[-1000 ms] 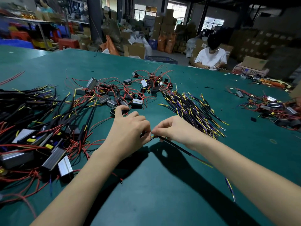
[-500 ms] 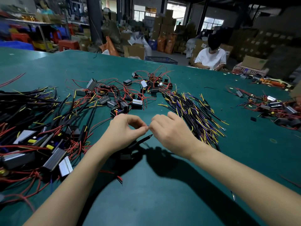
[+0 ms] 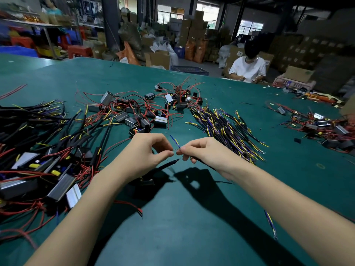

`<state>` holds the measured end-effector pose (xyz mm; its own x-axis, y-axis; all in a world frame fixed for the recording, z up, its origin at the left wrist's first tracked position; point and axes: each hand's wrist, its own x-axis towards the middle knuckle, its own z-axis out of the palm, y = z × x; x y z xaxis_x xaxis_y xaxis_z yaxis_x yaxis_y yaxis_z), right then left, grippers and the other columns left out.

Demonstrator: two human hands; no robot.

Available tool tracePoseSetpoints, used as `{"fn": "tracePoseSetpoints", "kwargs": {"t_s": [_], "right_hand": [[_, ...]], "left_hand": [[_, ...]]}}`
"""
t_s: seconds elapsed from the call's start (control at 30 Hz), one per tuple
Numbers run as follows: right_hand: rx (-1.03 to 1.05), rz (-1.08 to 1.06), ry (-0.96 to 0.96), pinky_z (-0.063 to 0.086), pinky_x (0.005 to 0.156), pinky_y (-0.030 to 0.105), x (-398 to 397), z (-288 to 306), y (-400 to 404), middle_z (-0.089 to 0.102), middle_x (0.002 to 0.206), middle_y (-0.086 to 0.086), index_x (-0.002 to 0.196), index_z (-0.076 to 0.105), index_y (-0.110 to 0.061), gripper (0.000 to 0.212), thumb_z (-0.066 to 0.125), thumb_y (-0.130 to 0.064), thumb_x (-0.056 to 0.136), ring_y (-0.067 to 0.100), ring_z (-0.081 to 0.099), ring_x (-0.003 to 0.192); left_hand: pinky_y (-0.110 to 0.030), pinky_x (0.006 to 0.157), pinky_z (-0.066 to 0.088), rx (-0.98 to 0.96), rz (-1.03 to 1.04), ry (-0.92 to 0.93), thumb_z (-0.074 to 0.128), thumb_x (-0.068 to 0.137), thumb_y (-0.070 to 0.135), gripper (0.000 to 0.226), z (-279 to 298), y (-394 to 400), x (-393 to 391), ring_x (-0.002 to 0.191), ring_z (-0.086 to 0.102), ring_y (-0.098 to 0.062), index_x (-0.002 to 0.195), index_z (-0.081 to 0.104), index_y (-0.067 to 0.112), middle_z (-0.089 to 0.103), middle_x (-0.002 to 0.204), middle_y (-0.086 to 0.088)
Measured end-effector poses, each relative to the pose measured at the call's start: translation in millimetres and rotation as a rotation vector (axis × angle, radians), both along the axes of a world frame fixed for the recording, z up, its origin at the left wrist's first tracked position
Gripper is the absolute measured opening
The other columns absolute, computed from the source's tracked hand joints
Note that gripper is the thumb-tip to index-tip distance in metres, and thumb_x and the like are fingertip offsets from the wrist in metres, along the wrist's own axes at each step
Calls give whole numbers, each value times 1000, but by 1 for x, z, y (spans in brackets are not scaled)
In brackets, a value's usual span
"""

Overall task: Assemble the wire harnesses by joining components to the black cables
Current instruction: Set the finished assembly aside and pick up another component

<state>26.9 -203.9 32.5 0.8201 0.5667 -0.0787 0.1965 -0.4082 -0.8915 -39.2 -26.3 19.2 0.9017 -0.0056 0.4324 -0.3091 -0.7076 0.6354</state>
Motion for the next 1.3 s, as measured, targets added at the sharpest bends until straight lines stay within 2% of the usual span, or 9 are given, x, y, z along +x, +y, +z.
{"fn": "tracePoseSetpoints", "kwargs": {"t_s": [0.2,0.4,0.63,0.77,0.87,1.03,1.13,1.2,1.3], "right_hand": [[27,-16,0,41,68,16,1,-1,1,67,67,-8,76,72,-19,13,66,-18,88,6,49,56],[121,-5,-5,46,65,12,-2,1,1,68,73,3,83,68,-14,11,65,-4,87,4,55,57],[166,12,-22,46,64,11,-6,11,4,67,74,2,85,68,-4,15,62,-17,91,2,54,57],[194,13,-91,46,66,11,-11,15,7,65,74,2,87,64,-6,4,63,-8,90,3,55,62],[184,44,-144,45,66,12,-14,20,9,64,75,3,85,63,-8,6,63,-4,89,5,54,63],[151,47,-215,44,67,15,-15,29,10,64,73,3,81,63,-8,9,62,-8,90,5,53,63],[31,53,-426,41,64,18,-16,34,11,66,71,7,78,66,-7,14,65,-16,89,8,49,63],[-17,61,-497,39,59,15,-15,38,12,65,69,4,75,66,-11,14,67,-17,88,5,46,59],[-30,60,-399,38,59,20,-13,37,11,61,68,1,75,65,-12,14,66,-17,88,7,46,59]], "left_hand": [[-4,63,39,-159,9,-16,70,84,12,2,5,2,0,65,60,6,85,72,13,71,76,8],[-23,68,47,-333,190,-52,68,85,9,8,4,12,3,66,62,-12,78,71,5,70,69,-3],[-16,57,38,-390,211,58,54,95,32,36,-2,7,5,54,56,0,73,70,9,69,65,-2],[-26,66,43,-491,-46,456,30,101,42,45,0,9,4,77,67,-12,99,66,16,75,84,-5],[-21,63,50,-469,-224,661,26,100,48,55,-7,8,5,74,68,-19,100,70,14,74,78,-10],[-15,61,47,-409,-298,632,30,98,53,54,-10,11,7,64,60,-10,86,77,28,56,61,9],[-14,60,44,-415,-295,628,38,87,61,50,-11,10,7,64,57,-6,80,75,28,54,62,11],[-20,66,44,-518,-303,651,45,86,55,42,-14,11,7,67,57,-9,77,72,24,55,66,8],[-24,75,47,-656,-284,640,49,95,32,29,-15,12,7,70,62,-12,82,70,17,64,71,3]]}}
